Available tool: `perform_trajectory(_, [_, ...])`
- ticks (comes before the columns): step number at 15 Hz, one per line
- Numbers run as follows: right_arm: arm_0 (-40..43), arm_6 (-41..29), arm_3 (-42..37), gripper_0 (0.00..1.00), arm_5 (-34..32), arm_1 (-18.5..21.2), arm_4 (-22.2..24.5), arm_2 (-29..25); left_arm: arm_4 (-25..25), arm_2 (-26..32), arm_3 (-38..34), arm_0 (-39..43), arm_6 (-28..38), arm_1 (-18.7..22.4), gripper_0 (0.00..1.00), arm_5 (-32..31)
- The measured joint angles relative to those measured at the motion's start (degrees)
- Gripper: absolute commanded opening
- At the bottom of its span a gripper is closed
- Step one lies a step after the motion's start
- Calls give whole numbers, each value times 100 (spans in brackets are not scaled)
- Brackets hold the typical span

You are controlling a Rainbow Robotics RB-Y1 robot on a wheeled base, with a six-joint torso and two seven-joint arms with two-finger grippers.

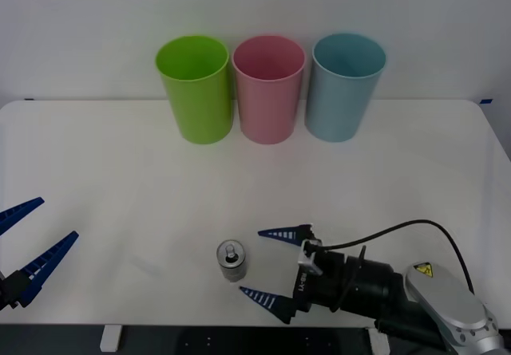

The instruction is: Grasp the object on the table and drop it into the matching bin: aluminum can to the light blue bin, PET bottle to the pink bin.

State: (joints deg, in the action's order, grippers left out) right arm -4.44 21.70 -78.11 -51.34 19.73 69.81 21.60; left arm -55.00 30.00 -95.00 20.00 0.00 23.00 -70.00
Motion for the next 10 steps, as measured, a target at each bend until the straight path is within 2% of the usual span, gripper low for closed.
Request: perform_trajectory(10, [-160, 34, 6, 100, 1392, -235, 10, 817, 0, 0, 0, 0, 0, 0, 100, 0])
